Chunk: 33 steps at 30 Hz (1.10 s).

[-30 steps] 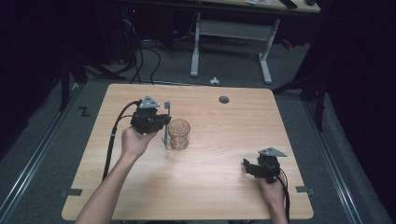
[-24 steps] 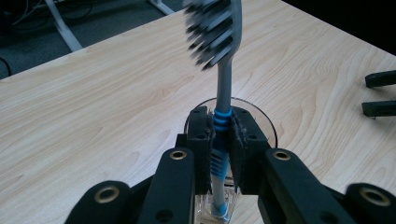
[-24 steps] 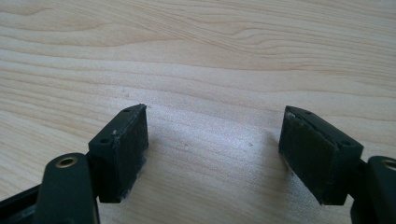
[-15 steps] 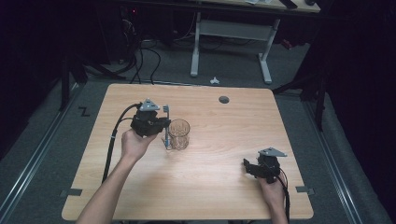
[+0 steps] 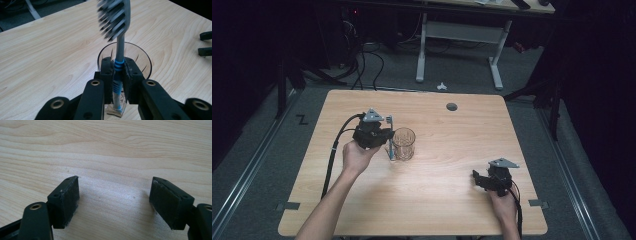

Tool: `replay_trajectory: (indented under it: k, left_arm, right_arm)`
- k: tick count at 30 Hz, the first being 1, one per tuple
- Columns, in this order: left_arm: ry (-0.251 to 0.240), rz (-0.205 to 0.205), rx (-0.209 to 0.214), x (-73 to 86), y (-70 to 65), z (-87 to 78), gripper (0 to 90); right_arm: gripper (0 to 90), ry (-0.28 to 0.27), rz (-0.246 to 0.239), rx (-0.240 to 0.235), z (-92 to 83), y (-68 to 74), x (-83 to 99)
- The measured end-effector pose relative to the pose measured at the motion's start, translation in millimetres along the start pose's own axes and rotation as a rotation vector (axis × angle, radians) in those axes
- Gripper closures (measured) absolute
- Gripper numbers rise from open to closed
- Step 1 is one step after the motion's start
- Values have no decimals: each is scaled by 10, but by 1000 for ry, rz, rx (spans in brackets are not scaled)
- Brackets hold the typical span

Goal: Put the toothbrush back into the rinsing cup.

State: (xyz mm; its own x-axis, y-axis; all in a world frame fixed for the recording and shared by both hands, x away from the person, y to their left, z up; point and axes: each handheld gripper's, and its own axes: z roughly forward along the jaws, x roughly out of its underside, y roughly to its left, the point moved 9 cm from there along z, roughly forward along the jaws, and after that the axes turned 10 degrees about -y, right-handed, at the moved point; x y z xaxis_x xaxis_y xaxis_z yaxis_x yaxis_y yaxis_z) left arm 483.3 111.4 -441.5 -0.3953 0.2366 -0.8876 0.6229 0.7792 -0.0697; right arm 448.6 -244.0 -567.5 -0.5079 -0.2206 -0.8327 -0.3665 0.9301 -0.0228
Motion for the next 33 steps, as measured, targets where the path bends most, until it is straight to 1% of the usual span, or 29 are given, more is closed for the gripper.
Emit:
replay_trajectory:
  k: [7, 15, 28, 33]
  left_arm:
    - [11, 28, -6, 29, -27, 27, 796]
    - [14, 28, -10, 94, -20, 49, 797]
    - [15, 31, -13, 111, -20, 56, 796]
    - [12, 43, -22, 113, -17, 48, 798]
  right_arm:
    - [242, 0, 0, 0, 0, 0, 0]
    - [242, 0, 0, 0, 0, 0, 0]
    - [242, 0, 0, 0, 0, 0, 0]
    - [242, 0, 0, 0, 0, 0, 0]
